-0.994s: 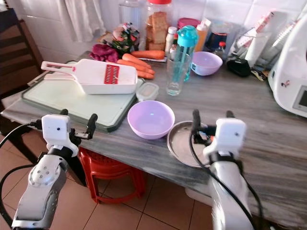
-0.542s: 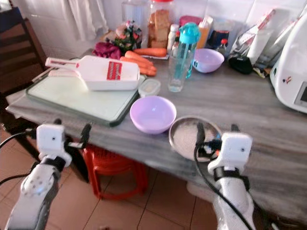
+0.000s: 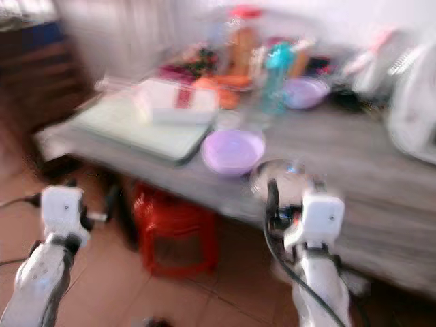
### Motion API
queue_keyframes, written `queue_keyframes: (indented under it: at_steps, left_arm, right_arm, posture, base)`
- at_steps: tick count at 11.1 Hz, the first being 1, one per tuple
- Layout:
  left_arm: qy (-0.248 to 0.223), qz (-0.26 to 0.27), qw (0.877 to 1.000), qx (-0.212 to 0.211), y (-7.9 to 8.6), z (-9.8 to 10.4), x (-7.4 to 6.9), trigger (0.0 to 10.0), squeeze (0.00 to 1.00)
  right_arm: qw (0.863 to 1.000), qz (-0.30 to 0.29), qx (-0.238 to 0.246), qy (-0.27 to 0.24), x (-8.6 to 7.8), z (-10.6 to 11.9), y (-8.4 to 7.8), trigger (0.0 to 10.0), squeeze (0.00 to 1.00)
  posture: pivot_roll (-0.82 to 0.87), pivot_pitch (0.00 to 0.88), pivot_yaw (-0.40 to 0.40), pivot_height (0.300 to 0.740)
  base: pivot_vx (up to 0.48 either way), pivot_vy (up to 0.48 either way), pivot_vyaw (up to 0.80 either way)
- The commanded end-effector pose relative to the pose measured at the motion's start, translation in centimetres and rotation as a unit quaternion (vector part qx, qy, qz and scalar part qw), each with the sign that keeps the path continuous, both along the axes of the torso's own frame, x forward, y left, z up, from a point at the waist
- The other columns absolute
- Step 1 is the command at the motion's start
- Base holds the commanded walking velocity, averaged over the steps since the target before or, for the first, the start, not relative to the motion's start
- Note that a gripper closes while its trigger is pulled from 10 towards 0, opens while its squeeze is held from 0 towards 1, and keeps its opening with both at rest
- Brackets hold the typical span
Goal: Setting the table
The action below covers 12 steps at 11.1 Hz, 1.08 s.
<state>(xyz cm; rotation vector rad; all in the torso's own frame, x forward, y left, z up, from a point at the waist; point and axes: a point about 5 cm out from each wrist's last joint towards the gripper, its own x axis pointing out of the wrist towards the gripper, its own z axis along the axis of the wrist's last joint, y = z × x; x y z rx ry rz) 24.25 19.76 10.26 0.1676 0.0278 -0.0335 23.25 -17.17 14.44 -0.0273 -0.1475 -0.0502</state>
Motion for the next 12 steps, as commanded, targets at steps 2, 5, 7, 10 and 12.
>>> queue_keyframes:
  at_steps: [2,5,7,10,12]
  left_arm:
    - [-0.018,-0.019,1.0,0.002,-0.6,1.0,0.6,10.0,0.0]
    - [-0.013,-0.022,1.0,0.006,-0.4,0.9,0.1,10.0,0.0]
    - [-0.013,-0.022,0.999,0.025,0.7,1.1,-0.4,10.0,0.0]
    - [-0.002,-0.008,1.0,0.012,1.3,0.6,-1.2,10.0,0.0]
    - [0.019,-0.021,1.0,0.008,0.3,-0.8,-2.1,10.0,0.0]
  right_arm:
    - [1.0,-0.013,0.004,-0.006,0.0,0.2,-0.5,10.0,0.0]
    - [0.999,-0.031,0.008,-0.005,0.2,-0.3,-0.7,10.0,0.0]
    - [0.998,-0.066,0.022,-0.008,0.3,-0.6,-1.2,10.0,0.0]
    - [0.995,-0.092,0.031,0.004,-0.6,-1.3,-1.8,10.0,0.0]
    - [0.998,-0.063,0.017,0.02,-1.1,-2.1,-1.0,10.0,0.0]
  posture:
    - [0.1,0.014,0.002,0.74]
    - [0.11,0.02,0.015,0.74]
    - [0.11,0.023,0.028,0.74]
    - [0.09,0.036,0.04,0.74]
    - [0.08,0.054,0.02,0.74]
  base:
    - [-0.259,0.0,0.0]
    - [-0.174,0.0,0.0]
    - [0.0,0.0,0.0]
    - [0.0,0.0,0.0]
    - [0.0,0.0,0.0]
